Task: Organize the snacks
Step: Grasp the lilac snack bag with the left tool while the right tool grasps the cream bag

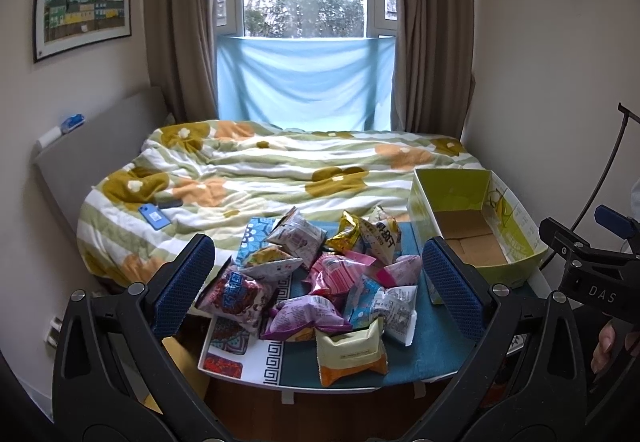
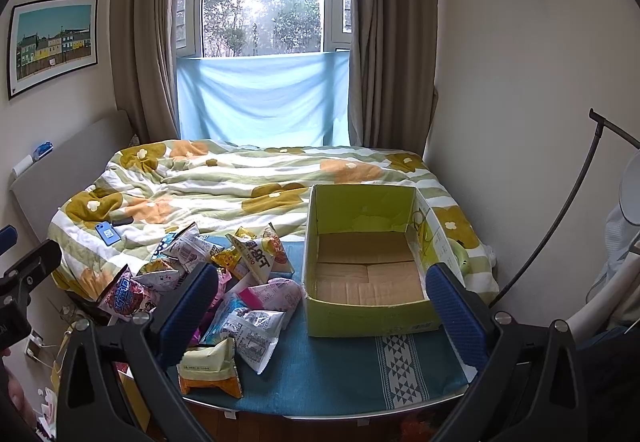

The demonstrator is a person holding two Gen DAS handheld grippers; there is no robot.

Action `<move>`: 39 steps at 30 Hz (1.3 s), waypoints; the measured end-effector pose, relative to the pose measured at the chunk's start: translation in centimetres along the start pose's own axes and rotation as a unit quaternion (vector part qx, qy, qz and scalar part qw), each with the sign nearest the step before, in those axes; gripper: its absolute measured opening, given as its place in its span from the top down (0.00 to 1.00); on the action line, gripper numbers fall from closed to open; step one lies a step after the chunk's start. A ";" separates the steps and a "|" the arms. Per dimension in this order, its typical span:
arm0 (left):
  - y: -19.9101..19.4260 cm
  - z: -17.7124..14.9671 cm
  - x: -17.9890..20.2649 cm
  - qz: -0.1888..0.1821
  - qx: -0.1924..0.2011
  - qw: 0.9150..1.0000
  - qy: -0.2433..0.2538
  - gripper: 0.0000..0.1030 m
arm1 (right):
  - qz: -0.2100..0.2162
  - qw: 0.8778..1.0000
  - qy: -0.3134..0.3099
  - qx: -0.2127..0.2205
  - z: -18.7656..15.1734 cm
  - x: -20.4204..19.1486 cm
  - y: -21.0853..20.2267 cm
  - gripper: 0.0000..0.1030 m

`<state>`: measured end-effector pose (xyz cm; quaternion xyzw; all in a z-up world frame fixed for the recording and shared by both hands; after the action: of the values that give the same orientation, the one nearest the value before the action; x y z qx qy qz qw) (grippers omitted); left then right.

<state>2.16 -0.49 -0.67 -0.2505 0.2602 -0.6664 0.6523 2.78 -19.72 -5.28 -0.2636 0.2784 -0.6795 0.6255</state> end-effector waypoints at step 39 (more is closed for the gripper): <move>25.9 -7.0 -6.7 -0.127 -0.235 0.923 0.277 0.00 | 0.059 0.975 -0.014 -0.212 -10.6 -12.1 16.3 0.00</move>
<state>16.78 5.97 -23.28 -0.2326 0.5459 -0.7060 0.3866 7.72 -8.11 -24.36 -0.3827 0.4227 -0.5635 0.5977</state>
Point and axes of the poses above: each gripper's, at about its wrist camera, not at the fingertips, and y roughly the way its jaws point, x to its right, z to its top, the point moved 2 cm from there along y, roughly the way its jaws point, and after that the axes turned 12 degrees about -x, right-handed, at the moved point
